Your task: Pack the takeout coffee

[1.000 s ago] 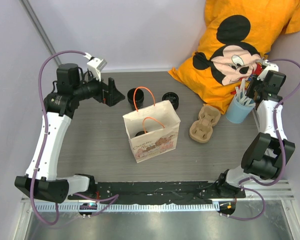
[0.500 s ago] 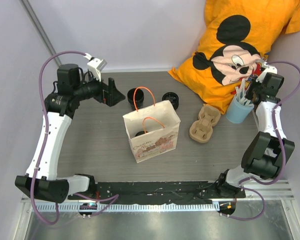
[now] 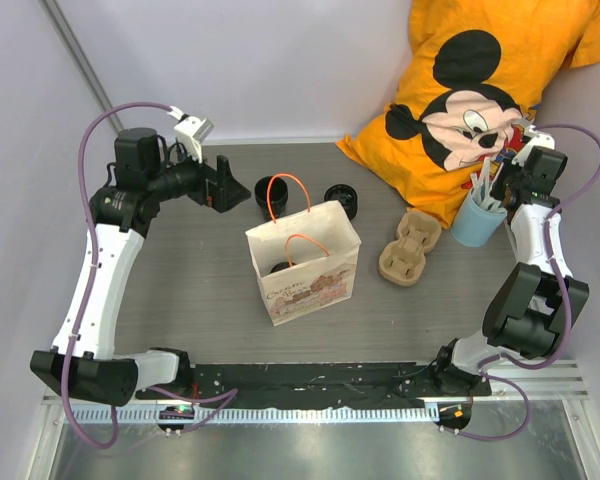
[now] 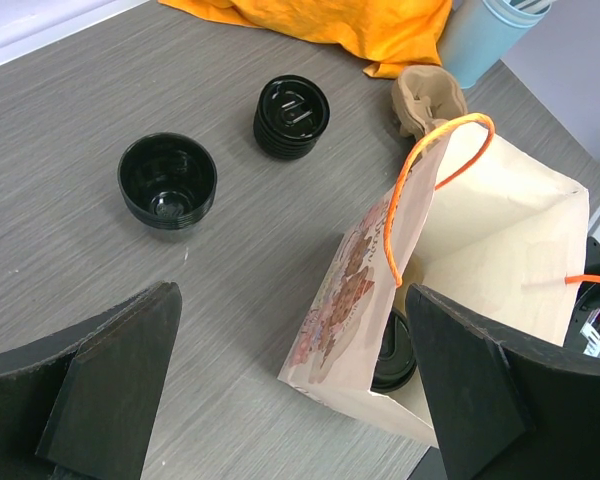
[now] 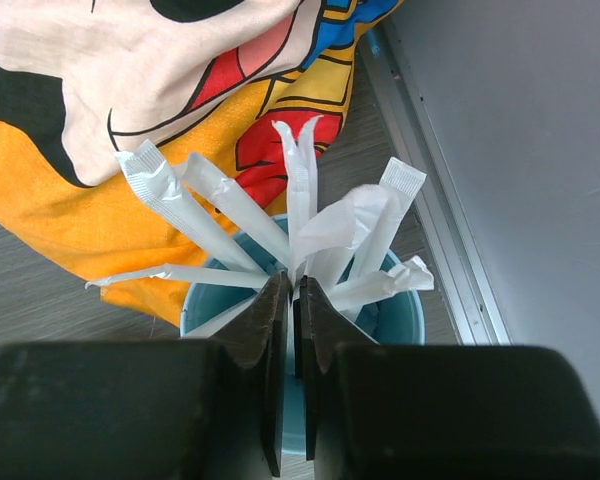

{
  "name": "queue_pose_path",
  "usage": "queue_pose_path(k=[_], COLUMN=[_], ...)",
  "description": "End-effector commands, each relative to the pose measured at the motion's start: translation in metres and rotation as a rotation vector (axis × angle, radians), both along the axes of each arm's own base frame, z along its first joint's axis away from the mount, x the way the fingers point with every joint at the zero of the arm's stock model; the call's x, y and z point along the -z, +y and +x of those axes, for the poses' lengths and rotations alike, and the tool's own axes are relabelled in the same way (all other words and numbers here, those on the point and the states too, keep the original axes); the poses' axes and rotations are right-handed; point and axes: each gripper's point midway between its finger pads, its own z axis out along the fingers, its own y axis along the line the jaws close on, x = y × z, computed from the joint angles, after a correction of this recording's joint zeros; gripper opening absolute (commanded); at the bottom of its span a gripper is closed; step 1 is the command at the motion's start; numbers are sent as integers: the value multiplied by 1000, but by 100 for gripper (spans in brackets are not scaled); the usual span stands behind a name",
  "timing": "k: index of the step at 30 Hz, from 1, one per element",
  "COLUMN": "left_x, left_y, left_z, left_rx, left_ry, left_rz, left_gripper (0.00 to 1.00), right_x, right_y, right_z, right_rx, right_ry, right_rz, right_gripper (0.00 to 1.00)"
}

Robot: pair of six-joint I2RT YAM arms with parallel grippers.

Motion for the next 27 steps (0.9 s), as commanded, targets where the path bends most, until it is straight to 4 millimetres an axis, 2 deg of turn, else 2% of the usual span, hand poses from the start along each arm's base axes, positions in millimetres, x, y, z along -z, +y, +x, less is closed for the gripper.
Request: queue_pose_path(k=[1,6,10,15,18,23,25,27], left_x=[-10,-10,-9,-9,-12,-17,-22,-28], left_y=[-1,-1,-1,-1,0,2,4,4], left_z=[0,0,0,0,0,-1,-3,-4], left_rx=[8,10,10,7,6,2,0,-1], left_ry=[-36,-37,-35,-37,-44,-63,-76,-90], left_rz=[-25,-25,-27,-28,-28,-23,-17,-17], left_gripper=[100,100,100,100,99,100,100,100], right_x=[-28,-25,-25,-38,-51,-88,-110,-121], right_y=[-3,-3,-3,1,7,18,22,26], right_z=[2,4,4,1,-3,-11,-16,-22], right_rx=[13,10,9,0,-15,-44,-57,-67], right_ry=[-84,-79,-79,-106,-128,-177,-210,-218], right_rz=[-27,-23,-20,-22,-12,-13,-23,-25], right_gripper=[11,8,1,1,1,1,1,1])
